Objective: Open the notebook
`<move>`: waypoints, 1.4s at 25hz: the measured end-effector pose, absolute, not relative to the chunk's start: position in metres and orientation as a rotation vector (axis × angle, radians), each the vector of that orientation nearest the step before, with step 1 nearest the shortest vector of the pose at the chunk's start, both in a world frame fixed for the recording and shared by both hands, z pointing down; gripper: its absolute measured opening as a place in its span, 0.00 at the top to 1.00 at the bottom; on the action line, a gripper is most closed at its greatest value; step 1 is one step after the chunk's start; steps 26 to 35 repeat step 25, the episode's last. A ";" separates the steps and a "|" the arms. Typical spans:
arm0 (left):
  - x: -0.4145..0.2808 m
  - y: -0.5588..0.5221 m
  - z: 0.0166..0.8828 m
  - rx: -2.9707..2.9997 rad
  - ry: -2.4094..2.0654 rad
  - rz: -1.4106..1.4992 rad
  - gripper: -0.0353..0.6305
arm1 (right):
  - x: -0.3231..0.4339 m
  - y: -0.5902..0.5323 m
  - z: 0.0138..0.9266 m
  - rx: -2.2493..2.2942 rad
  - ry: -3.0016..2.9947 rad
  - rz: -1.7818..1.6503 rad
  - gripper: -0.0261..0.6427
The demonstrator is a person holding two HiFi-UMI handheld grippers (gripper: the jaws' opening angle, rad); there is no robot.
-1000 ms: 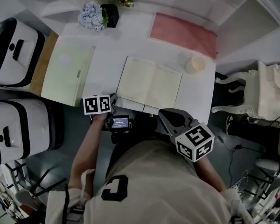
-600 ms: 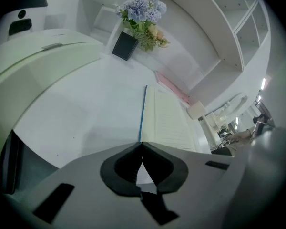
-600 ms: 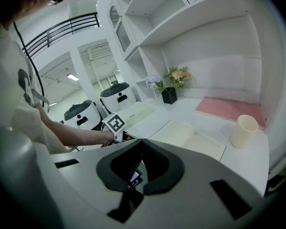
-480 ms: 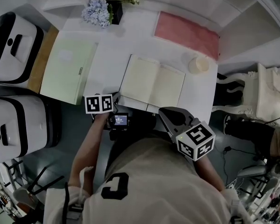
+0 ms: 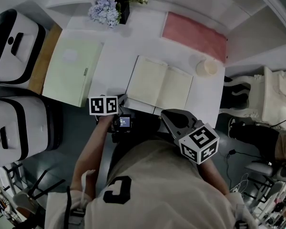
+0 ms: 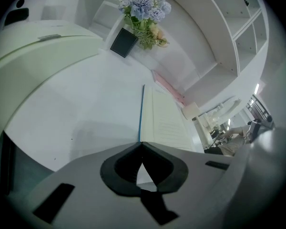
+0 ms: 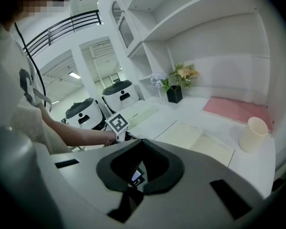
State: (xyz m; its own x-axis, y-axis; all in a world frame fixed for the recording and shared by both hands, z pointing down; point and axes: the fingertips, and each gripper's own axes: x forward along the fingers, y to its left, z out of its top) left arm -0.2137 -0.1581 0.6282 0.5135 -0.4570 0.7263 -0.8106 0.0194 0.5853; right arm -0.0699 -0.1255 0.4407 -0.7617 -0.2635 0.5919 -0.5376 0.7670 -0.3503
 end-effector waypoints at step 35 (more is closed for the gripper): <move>-0.216 -0.154 0.628 1.658 -1.053 0.377 0.92 | -0.078 -0.111 0.436 0.658 -2.442 0.676 0.93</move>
